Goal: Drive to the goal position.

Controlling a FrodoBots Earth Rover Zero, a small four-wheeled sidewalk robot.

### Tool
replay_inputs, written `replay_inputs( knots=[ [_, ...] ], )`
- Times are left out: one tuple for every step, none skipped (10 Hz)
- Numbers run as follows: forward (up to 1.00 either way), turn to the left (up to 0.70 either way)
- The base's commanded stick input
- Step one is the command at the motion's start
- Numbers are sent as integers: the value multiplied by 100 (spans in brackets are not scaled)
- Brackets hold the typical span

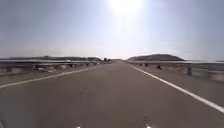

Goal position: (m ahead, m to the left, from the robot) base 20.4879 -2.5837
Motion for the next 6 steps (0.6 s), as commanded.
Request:
replay_inputs(
  knots=[
    [70,0],
    [70,0],
    [70,0],
    [70,0],
    [70,0],
    [70,0]
  ],
)
